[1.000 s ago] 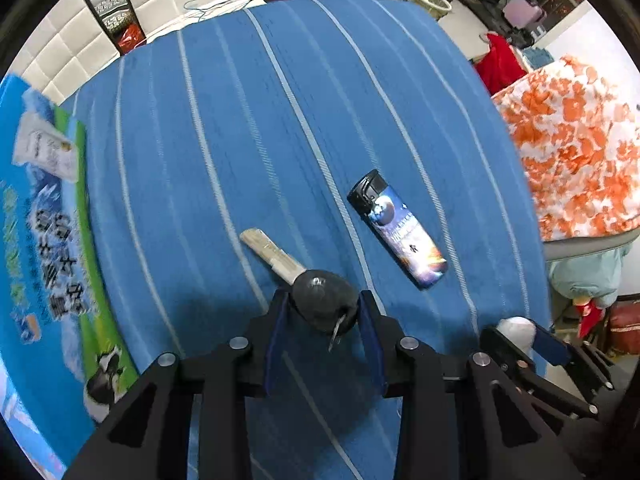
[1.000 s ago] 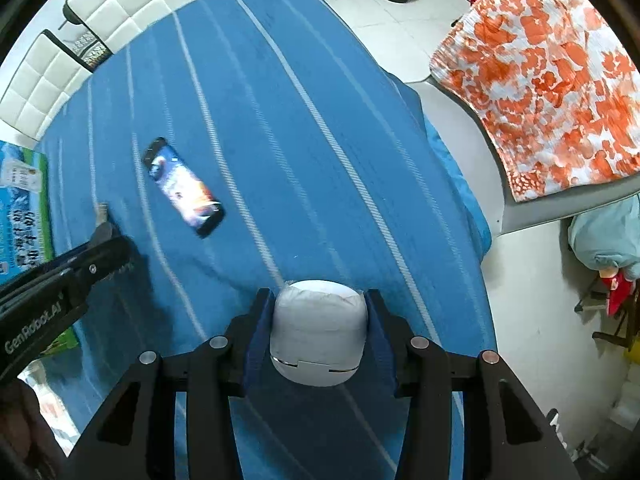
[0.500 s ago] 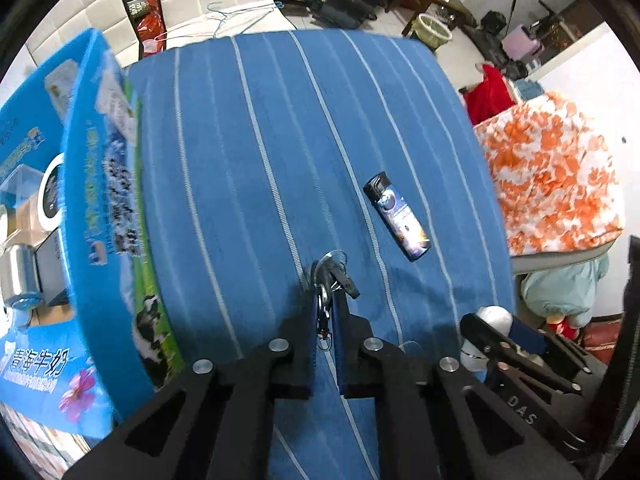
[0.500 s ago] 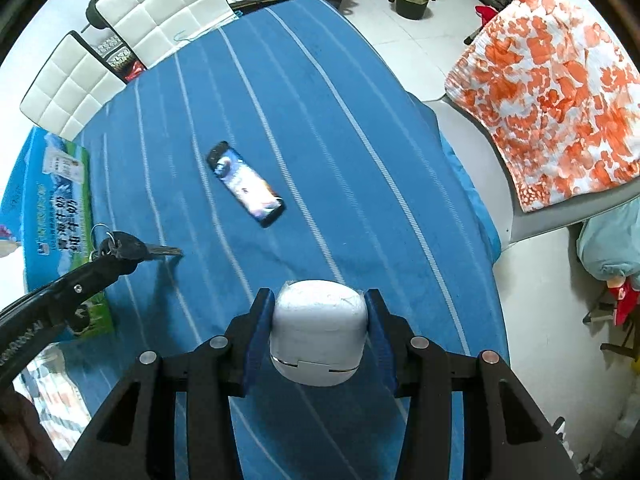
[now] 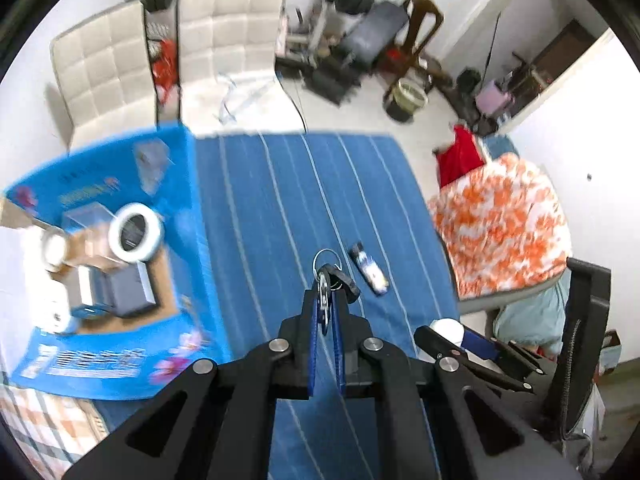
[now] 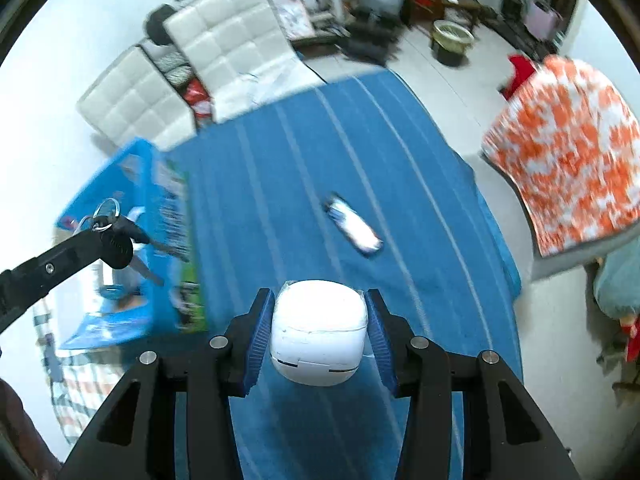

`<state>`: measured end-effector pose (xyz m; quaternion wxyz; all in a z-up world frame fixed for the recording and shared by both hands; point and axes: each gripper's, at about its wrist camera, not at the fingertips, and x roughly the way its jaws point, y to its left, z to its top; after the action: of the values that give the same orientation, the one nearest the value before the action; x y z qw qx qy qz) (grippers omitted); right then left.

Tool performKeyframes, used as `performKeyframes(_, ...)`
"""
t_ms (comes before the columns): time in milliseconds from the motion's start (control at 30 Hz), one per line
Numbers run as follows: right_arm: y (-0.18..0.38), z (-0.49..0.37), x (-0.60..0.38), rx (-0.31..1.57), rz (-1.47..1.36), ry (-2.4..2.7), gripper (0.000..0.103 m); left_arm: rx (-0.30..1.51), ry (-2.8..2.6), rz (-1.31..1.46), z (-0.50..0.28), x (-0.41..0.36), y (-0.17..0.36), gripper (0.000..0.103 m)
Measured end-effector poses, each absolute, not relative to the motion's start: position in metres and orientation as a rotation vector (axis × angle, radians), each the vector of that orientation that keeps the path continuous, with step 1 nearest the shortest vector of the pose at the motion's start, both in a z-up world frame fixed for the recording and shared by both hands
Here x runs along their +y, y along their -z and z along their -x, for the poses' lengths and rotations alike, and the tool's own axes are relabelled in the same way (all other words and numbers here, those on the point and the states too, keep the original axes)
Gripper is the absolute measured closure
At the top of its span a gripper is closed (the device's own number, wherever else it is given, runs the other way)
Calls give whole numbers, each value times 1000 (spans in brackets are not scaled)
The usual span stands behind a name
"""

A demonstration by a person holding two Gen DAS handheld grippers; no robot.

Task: Organize rigid objects
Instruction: 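Carry the key and earbud case into the cardboard box with both tools, then open both tools to release the key and earbud case, then lift out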

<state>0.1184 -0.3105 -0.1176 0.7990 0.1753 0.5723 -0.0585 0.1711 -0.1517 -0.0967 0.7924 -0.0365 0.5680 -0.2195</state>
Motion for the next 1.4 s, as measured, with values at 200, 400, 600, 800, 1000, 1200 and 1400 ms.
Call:
performKeyframes(200, 83, -138, -237, 1179, -338, -7, 54, 1125, 403, 120, -170, -74, 48, 100)
performKeyframes(400, 104, -164, -152, 1222, -296, -107, 54, 1105, 288, 139, -166, 0, 48, 100)
performKeyframes(600, 176, -196, -95, 1363, -250, -121, 54, 1220, 202, 182, -180, 43, 116, 100)
performKeyframes(800, 223, -207, -57, 1427, -143, -87, 54, 1355, 156, 188, -189, 76, 189, 100)
performKeyframes(1000, 245, -213, -41, 1477, -98, -67, 54, 1433, 154, 143, -196, 83, 224, 100)
performKeyframes(1200, 250, -216, -42, 1504, -142, -68, 53, 1444, 170, 142, -199, 86, 226, 100)
performKeyframes(1400, 218, -214, -51, 1468, -180, -94, 39, 1424, 195, 142, -203, 87, 210, 100)
